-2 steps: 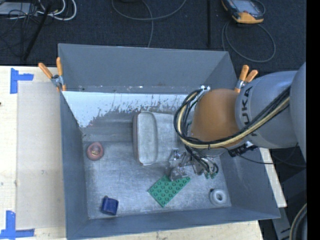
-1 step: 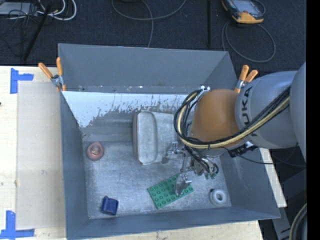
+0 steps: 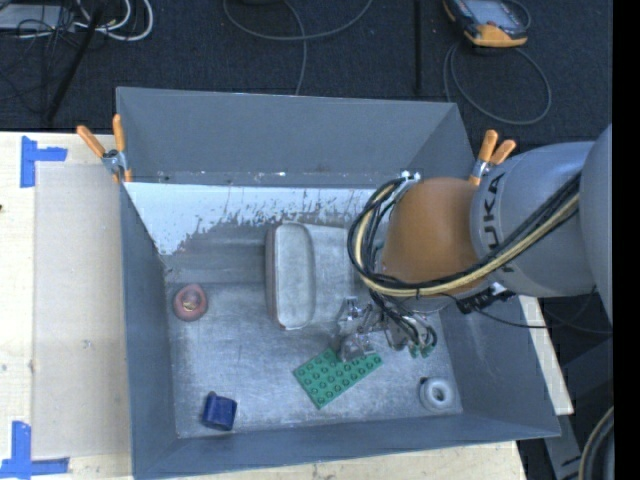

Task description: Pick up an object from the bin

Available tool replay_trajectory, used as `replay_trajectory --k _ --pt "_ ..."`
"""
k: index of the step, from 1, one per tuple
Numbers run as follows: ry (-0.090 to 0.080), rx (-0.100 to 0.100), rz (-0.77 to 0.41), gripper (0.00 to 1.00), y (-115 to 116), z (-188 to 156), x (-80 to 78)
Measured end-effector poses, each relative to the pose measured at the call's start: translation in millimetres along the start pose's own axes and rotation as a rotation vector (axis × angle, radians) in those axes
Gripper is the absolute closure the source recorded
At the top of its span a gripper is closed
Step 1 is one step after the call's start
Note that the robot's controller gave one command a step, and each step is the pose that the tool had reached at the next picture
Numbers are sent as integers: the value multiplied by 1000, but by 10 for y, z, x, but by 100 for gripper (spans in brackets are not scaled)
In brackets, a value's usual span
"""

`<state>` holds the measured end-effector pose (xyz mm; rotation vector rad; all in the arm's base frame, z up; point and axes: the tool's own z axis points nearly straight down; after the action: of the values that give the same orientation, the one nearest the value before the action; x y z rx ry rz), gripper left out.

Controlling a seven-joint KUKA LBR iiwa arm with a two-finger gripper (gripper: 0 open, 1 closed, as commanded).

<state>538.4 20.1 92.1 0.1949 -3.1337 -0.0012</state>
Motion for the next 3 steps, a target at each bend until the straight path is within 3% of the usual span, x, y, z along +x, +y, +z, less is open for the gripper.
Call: replay_trajectory --k 1,2,3 --pt "2 0 0 0 0 1 5" --pt "0 0 0 100 2 0 0" --pt "-5 -1 103 100 339 -755 328"
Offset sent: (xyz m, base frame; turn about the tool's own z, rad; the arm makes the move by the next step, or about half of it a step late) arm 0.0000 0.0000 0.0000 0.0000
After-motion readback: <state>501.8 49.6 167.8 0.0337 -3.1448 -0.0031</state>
